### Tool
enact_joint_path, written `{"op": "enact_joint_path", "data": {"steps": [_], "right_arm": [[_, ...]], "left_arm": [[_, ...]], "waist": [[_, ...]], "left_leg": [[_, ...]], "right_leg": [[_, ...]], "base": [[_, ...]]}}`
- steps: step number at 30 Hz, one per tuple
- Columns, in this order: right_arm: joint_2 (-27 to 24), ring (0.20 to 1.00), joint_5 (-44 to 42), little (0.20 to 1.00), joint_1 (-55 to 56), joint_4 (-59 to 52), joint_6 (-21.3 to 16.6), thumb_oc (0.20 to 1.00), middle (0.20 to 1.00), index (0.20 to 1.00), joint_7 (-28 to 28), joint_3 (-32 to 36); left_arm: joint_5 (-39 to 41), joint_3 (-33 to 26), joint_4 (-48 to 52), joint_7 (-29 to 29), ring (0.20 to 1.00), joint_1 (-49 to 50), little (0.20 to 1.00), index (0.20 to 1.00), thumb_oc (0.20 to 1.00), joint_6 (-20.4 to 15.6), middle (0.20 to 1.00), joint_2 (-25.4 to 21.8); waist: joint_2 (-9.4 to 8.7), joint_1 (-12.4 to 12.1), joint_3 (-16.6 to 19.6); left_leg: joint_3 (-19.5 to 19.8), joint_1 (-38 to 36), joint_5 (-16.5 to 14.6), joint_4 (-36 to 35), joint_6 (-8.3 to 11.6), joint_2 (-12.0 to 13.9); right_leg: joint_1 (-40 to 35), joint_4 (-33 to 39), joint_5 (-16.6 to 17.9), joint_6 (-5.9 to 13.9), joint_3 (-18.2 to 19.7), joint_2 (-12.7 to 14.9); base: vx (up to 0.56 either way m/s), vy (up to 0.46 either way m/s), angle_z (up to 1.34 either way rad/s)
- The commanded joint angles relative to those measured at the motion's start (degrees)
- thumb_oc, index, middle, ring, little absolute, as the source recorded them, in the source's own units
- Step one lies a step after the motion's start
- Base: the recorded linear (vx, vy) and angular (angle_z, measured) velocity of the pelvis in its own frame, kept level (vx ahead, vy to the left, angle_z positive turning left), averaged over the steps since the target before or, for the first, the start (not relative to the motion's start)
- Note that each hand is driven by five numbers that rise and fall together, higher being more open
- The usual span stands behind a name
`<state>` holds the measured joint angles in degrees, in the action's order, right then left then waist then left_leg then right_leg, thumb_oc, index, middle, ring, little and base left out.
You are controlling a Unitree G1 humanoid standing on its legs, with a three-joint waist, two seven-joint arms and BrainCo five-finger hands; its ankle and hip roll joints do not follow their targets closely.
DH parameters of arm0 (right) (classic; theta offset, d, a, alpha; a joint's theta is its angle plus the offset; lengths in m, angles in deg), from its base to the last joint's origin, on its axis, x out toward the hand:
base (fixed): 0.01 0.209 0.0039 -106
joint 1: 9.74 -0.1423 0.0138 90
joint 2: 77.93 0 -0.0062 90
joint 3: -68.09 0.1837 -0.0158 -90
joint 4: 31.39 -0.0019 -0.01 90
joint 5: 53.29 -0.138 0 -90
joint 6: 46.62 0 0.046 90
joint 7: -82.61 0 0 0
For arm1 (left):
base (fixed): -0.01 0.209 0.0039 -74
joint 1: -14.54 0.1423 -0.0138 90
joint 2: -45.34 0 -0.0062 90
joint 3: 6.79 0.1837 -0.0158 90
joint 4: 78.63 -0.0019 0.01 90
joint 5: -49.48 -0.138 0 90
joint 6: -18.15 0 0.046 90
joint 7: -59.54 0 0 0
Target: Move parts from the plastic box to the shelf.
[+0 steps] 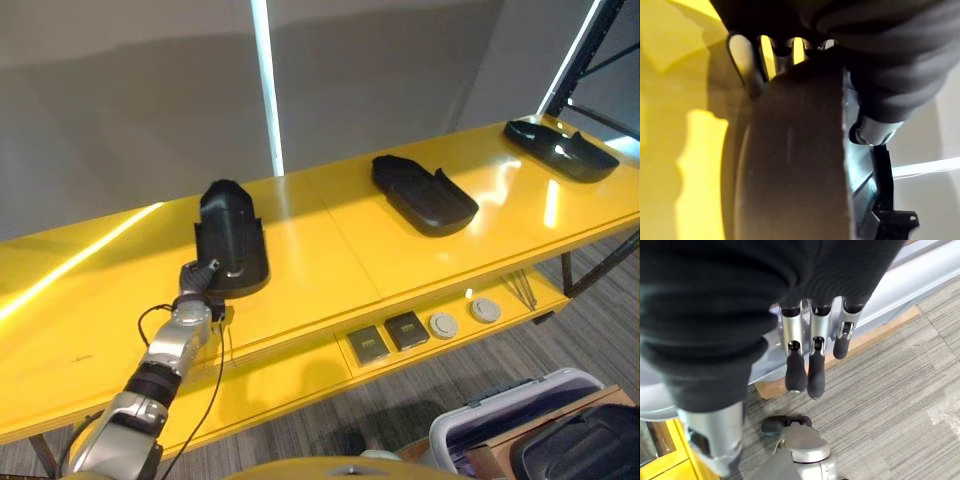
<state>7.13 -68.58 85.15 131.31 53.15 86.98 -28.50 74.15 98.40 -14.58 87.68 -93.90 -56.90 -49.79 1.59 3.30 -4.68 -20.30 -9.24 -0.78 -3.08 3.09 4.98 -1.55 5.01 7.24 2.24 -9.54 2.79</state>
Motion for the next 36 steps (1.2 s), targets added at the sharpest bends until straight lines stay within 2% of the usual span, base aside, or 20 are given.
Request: {"op": "enact_joint_path", "data": {"steps": [1, 10, 13, 17, 22, 28, 33, 36], "right_arm": [[3.3, 1.000, 1.5, 1.000, -1.9, 2.3, 0.7, 1.000, 1.000, 1.000, 0.3, -3.0], [3.4, 1.000, 1.4, 1.000, -2.3, 2.9, 0.5, 1.000, 1.000, 1.000, 0.2, -2.8], [3.4, 1.000, 1.4, 1.000, -2.4, 3.0, 0.7, 1.000, 1.000, 1.000, 0.3, -2.7], [3.3, 1.000, 1.0, 1.000, -2.4, 3.1, 0.8, 1.000, 1.000, 1.000, 0.3, -2.6], [3.1, 1.000, 0.2, 1.000, -2.2, 3.5, 0.5, 1.000, 1.000, 1.000, 0.5, -2.0], [2.9, 1.000, 0.3, 1.000, -1.5, 4.1, -0.3, 1.000, 1.000, 1.000, 0.8, -0.9], [2.9, 1.000, 0.6, 1.000, -0.9, 4.1, -0.8, 1.000, 1.000, 1.000, 0.7, -0.7], [2.8, 1.000, 1.3, 1.000, -0.6, 4.0, -1.0, 1.000, 1.000, 1.000, 0.8, -0.4]], "left_arm": [[2.8, 2.1, -5.7, -1.4, 1.000, 2.6, 1.000, 1.000, 1.000, 1.6, 1.000, 3.9], [3.0, 1.6, -5.3, -2.5, 1.000, 2.9, 1.000, 1.000, 1.000, 0.8, 1.000, 3.9], [1.6, 1.4, -4.4, -1.5, 1.000, 2.9, 1.000, 1.000, 1.000, -1.1, 1.000, 3.4], [-1.2, 0.3, -0.6, 0.5, 1.000, 2.8, 1.000, 1.000, 1.000, -1.9, 1.000, 2.1], [-6.9, -3.2, 7.4, 3.0, 1.000, 3.0, 1.000, 1.000, 1.000, 0.7, 1.000, -2.0], [-18.8, -8.3, 13.6, 2.7, 1.000, 4.0, 1.000, 1.000, 1.000, 6.9, 1.000, -9.3], [-20.3, -11.2, 14.2, 2.7, 1.000, 5.2, 1.000, 1.000, 1.000, 7.0, 1.000, -12.5], [-19.2, -12.5, 14.2, 2.1, 1.000, 5.6, 1.000, 1.000, 1.000, 5.8, 1.000, -13.6]], "waist": [[-0.66, 1.1, -1.6], [-0.44, 0.7, -1.5], [-0.36, 0.5, -1.4], [-0.36, 0.2, -1.4], [-0.34, -0.9, -1.5], [-0.28, -2.2, -1.4], [-0.22, -2.7, -1.3], [-0.20, -2.8, -1.2]], "left_leg": [[1.2, 4.4, -3.4, 7.6, -0.37, 2.5], [1.7, 4.3, -3.4, 7.5, -0.42, 2.2], [1.8, 4.1, -3.3, 7.3, -0.40, 2.1], [2.1, 4.1, -3.3, 7.2, -0.41, 2.1], [3.0, 4.0, -3.2, 6.9, -0.35, 2.0], [3.9, 4.5, -3.0, 7.0, -0.20, 1.9], [4.4, 4.6, -2.9, 6.9, -0.07, 1.9], [4.5, 4.6, -2.9, 6.8, -0.05, 1.8]], "right_leg": [[-2.2, -3.3, -6.4, 6.10, 0.4, 4.8], [-2.4, -3.2, -6.4, 6.05, 0.1, 4.9], [-2.5, -3.1, -6.3, 6.05, 0.0, 5.0], [-2.7, -3.1, -6.3, 5.99, -0.3, 5.1], [-3.3, -2.7, -6.1, 5.85, -1.0, 5.2], [-3.5, -2.6, -6.0, 5.77, -1.9, 5.4], [-3.6, -2.5, -6.1, 5.82, -2.2, 5.4], [-3.6, -2.6, -6.1, 5.88, -2.3, 5.5]], "base": [[0.00, 0.000, 0.00], [0.00, 0.000, 0.00], [0.00, 0.000, 0.00], [0.00, 0.000, 0.00], [0.00, -0.002, 0.03], [-0.01, -0.001, 0.07], [-0.01, 0.007, 0.07], [-0.01, 0.004, 0.07]]}}
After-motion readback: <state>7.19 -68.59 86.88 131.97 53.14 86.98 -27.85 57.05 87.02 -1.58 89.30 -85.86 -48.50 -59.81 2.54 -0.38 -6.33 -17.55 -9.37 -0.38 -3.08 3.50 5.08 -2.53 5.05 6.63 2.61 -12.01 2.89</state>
